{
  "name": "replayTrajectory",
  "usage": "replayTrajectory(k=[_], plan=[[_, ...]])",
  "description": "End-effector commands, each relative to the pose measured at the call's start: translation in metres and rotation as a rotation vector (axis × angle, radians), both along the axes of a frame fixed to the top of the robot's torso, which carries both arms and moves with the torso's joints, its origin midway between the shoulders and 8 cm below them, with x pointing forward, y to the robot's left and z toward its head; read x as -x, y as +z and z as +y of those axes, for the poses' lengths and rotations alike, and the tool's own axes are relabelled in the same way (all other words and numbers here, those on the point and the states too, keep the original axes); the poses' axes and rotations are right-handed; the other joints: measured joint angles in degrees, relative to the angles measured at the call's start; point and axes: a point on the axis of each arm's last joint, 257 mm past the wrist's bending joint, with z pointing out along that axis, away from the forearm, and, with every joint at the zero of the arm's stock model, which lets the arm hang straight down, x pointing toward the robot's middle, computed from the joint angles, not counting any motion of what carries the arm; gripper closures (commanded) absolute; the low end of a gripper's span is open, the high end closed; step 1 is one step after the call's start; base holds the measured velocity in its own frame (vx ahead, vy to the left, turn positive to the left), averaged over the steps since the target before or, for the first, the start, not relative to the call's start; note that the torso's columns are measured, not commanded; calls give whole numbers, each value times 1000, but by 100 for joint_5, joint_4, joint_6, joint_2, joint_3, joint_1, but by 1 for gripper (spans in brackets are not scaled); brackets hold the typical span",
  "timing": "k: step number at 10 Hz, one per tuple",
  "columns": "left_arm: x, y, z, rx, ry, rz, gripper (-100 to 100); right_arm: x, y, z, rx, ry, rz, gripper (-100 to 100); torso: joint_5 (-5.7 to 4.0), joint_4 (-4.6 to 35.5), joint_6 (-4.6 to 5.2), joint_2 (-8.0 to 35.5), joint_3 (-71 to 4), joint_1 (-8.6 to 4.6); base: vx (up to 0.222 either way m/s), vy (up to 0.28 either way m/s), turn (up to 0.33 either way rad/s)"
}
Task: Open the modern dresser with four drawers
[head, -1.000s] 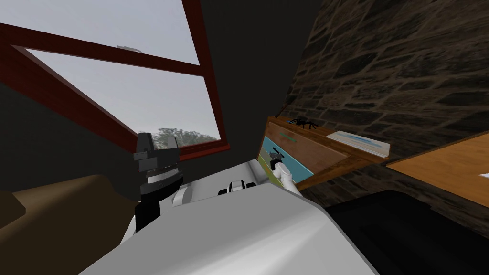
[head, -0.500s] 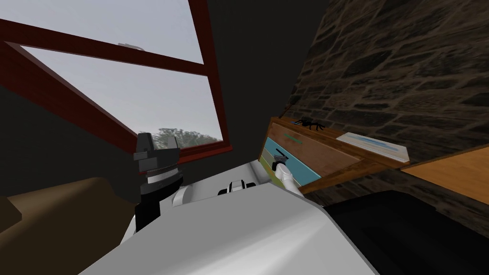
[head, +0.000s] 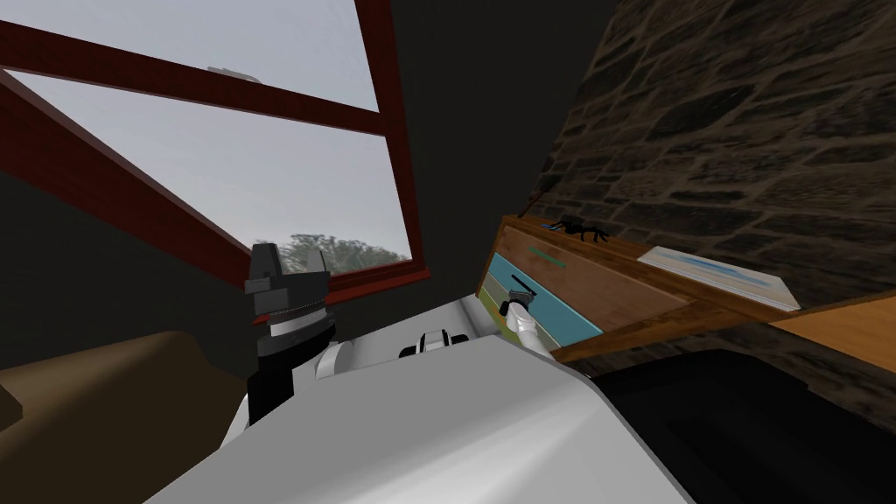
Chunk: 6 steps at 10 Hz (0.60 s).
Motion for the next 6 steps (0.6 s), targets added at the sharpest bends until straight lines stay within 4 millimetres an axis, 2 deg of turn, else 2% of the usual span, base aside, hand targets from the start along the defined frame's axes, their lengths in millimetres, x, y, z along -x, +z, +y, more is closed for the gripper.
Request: replayTrajectory(k=[1,5,6], plan=[[0,0,0,0,0,0,0,16,-5,-16,37,-44,41,-100,1,-1,-1,-7,-4,4,31,20,-1],[0,0,0,0,0,0,0,64,-9,-52,152,-162,159,-100,4,-5,-1,-18,-11,13,59,44,2],[0,0,0,0,0,0,0,64,-9,-52,152,-162,159,-100,4,-4,-2,-15,-9,15,44,45,2]])
